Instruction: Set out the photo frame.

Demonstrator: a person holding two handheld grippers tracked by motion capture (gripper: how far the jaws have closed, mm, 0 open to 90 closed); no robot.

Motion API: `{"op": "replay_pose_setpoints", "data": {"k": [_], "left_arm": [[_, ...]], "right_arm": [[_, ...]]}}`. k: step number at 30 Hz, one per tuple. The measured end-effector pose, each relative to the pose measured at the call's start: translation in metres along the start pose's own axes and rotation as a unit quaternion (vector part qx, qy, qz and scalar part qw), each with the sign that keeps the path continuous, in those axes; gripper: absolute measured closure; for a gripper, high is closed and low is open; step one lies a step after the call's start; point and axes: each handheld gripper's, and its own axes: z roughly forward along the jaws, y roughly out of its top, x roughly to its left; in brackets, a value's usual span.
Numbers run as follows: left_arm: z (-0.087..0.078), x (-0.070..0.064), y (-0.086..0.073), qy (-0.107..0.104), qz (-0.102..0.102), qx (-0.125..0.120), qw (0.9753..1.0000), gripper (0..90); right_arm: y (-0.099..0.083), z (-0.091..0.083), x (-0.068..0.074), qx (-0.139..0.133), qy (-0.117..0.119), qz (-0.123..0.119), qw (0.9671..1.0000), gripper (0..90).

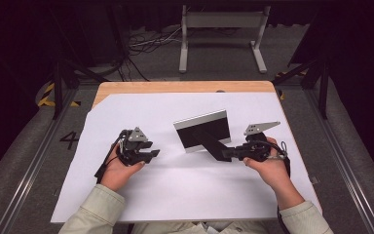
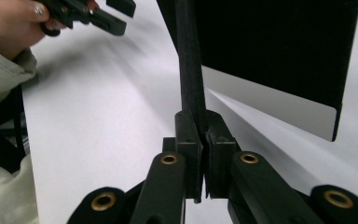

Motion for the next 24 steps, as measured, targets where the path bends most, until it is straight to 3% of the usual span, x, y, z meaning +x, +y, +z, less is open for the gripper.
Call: {"op": "replay_pose_setpoints", "data": {"k": [12, 15, 24], "left_arm": [[-0.001, 0.001, 0.0, -0.002, -0.006, -0.003, 1.0, 55.6], [0.001, 0.001, 0.0, -0.008, -0.012, -0.004, 0.9999, 55.0], [0.003, -0.001, 0.001, -0.017, -0.013, -0.018, 0.9996, 55.2]], "right_arm": [[-0.008, 0.001, 0.003, 0.044, -0.011, -0.017, 0.9988, 85.8], [-0.01, 0.001, 0.003, 0.06, -0.025, -0.025, 0.9975, 84.4], [-0.015, 0.003, 0.0, 0.088, -0.036, -0.023, 0.9952, 82.6]]}}
